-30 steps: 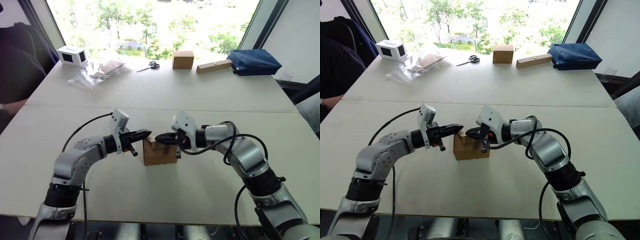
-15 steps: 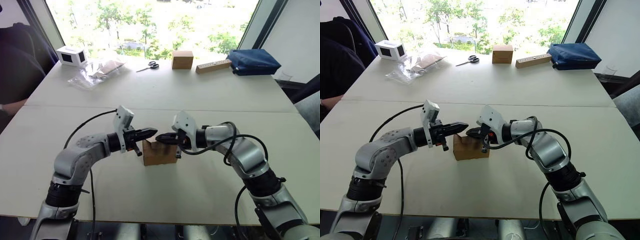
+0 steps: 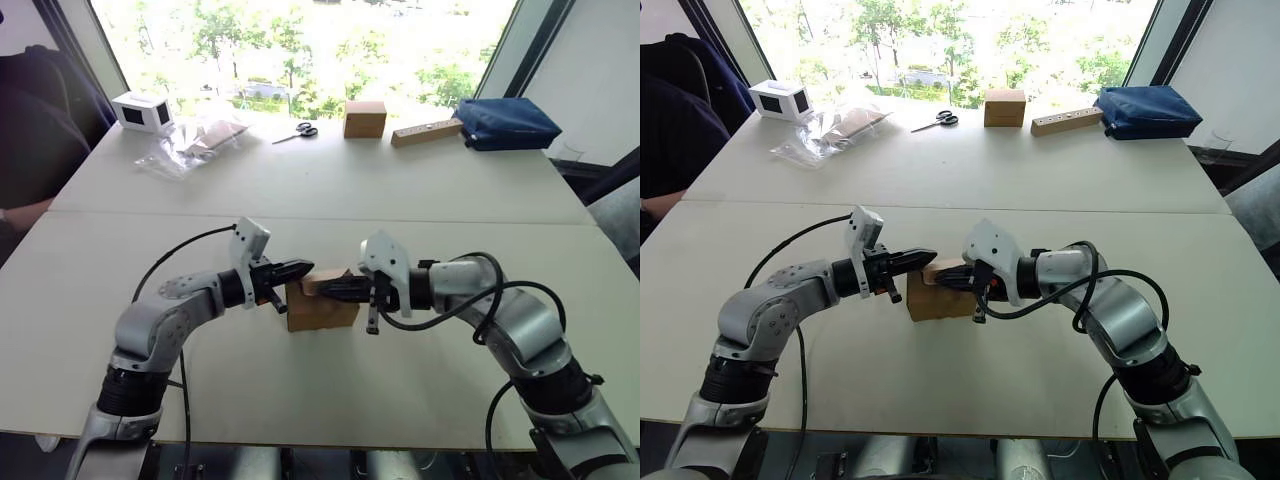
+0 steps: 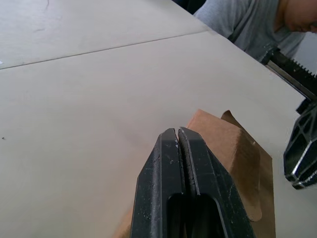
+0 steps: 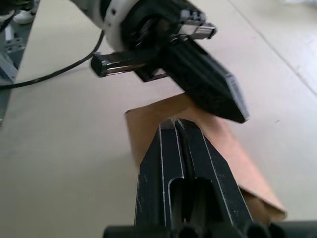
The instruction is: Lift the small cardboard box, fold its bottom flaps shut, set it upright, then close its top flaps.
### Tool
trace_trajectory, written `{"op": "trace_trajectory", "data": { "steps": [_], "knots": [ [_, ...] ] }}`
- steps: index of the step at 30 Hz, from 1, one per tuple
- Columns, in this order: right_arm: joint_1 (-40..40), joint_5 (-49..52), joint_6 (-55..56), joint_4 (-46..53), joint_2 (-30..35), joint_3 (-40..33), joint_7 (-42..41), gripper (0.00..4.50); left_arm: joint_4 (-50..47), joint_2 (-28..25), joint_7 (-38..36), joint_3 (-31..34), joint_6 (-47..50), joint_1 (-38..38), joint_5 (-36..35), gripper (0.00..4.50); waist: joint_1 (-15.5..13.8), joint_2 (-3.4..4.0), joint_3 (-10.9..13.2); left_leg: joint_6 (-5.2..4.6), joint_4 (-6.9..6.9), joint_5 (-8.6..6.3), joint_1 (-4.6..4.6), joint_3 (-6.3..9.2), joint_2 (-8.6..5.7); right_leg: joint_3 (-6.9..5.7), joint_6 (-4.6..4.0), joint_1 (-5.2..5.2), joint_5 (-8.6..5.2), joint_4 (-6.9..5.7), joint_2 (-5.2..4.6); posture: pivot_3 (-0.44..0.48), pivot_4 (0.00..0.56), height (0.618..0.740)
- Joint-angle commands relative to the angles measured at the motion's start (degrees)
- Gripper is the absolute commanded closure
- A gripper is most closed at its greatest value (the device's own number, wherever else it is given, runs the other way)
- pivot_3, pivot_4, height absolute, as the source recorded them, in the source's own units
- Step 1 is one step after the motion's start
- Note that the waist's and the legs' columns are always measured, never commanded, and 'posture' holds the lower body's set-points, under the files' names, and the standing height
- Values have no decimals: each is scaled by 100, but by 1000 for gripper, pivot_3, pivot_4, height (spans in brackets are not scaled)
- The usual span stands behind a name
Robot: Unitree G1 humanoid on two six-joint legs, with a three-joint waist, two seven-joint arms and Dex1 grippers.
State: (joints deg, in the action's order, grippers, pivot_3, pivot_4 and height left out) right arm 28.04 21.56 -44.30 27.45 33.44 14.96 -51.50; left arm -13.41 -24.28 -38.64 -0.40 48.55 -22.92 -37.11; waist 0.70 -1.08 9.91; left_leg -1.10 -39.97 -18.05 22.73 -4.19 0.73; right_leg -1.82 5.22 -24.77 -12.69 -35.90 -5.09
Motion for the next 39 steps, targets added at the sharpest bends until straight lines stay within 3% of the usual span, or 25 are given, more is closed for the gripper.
{"op": "trace_trajectory", "data": {
  "steps": [1,21,39],
  "knots": [
    [-67,-79,82,254,31,114,127,4500,-254,38,74,100,79,-79,-162,4460,-5,0,0,0,0,0,0,0,0,0,0,0,0,0,0,0,150,740],
    [25,-434,226,-321,-152,362,464,4500,-385,-35,161,74,251,-69,-267,4460,-8,0,0,0,1,0,1,-1,-1,0,-5,0,-3,2,0,0,150,740],
    [198,-388,-165,-227,-133,351,523,4500,-49,-280,-602,-202,-539,376,110,4460,-11,0,0,0,1,0,0,-1,-1,-1,-11,0,-6,3,-2,0,150,740]
  ]
}}
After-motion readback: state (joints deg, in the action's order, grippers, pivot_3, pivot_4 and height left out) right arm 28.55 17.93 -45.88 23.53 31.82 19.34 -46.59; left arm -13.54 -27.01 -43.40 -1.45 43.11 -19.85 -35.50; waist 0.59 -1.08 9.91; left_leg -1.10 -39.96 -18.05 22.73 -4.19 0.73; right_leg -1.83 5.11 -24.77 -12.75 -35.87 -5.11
